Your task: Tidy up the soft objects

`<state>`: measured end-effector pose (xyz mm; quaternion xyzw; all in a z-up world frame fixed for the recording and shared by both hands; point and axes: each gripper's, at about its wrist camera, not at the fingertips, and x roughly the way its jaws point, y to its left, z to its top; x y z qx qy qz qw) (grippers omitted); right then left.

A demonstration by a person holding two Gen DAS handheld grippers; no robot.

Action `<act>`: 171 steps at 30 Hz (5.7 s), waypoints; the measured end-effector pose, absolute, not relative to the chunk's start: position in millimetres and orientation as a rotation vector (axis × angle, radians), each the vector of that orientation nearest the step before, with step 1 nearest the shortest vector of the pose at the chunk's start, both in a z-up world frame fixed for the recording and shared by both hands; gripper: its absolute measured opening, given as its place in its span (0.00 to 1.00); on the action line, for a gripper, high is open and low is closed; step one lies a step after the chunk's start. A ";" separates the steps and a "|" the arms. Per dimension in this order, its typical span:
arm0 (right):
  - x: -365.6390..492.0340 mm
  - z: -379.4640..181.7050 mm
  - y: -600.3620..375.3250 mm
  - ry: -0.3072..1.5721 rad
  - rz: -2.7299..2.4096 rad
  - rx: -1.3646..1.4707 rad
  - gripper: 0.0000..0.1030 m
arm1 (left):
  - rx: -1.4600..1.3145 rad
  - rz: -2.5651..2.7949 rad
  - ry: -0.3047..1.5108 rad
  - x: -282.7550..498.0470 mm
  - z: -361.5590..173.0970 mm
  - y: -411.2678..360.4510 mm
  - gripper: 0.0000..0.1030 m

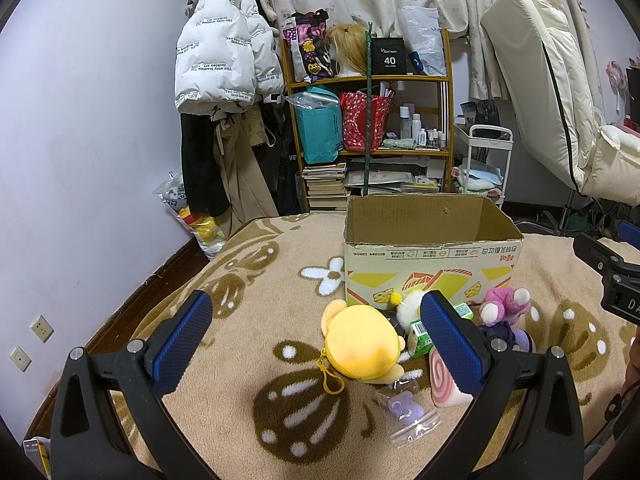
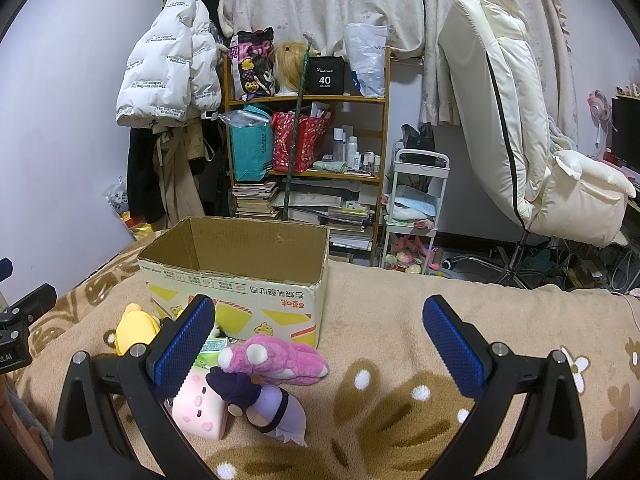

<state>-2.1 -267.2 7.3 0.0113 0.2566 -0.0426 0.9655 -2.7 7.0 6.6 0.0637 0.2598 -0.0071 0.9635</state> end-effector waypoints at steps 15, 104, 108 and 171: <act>-1.7 8.2 -265.7 0.519 -0.087 0.023 1.00 | 0.130 -0.015 0.527 -2.6 6.2 6.8 1.00; 104.3 -114.1 -264.9 1.041 0.171 0.167 1.00 | 0.000 -0.117 1.211 138.1 -143.6 -25.0 0.76; 101.5 -110.7 -265.6 1.045 0.172 0.176 0.95 | -0.011 -0.113 1.194 126.7 -137.2 -26.9 0.73; 94.3 24.6 -302.0 0.432 0.229 0.293 0.63 | 0.182 -0.146 0.413 93.2 24.0 -67.6 0.73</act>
